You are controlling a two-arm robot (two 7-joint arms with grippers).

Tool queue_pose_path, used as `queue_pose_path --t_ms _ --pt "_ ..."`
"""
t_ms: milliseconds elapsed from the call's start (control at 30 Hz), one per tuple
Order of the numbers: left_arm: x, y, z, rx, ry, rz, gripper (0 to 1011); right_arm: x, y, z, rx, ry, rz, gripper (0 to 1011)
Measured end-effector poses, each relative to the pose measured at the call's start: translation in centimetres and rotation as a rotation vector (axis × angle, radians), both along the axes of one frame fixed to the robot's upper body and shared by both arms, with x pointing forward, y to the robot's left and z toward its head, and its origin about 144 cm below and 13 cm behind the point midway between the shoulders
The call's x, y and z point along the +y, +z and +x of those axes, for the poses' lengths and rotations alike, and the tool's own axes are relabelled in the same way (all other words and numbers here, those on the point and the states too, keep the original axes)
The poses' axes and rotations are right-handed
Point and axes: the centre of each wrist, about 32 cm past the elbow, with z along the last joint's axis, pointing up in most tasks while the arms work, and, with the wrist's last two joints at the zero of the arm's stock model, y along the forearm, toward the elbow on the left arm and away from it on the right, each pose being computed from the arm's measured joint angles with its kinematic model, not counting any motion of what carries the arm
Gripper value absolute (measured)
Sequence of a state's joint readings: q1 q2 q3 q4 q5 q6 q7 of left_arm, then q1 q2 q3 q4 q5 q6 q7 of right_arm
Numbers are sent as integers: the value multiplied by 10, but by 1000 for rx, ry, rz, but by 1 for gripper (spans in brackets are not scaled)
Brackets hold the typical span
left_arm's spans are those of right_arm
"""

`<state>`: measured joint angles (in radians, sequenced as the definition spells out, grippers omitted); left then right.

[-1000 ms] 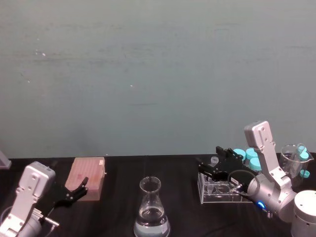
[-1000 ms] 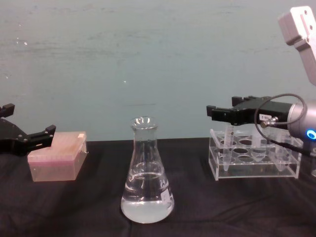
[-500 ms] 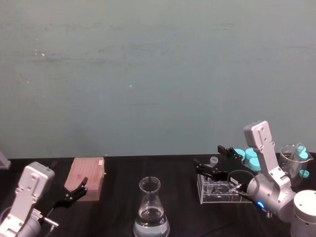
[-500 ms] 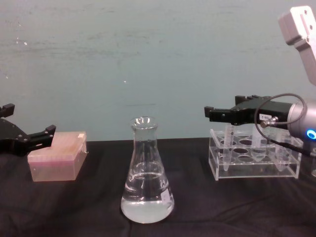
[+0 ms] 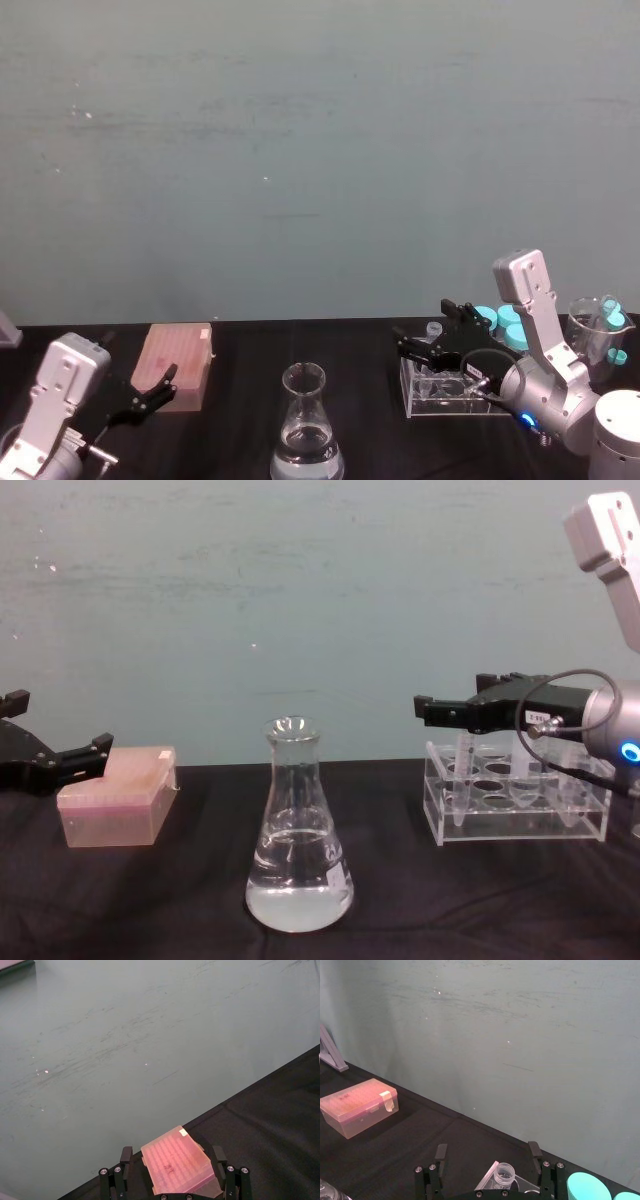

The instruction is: Pour the liquid from the test tube into the beaker using one hand.

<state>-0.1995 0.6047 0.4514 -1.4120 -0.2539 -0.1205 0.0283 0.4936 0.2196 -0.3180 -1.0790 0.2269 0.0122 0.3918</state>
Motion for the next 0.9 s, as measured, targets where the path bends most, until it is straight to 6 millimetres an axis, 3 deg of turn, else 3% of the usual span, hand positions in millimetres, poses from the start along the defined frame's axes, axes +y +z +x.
queue_pose_path --t_ms 900 --pt "0 0 0 0 0 0 1000 0 0 0 0 0 0 1004"
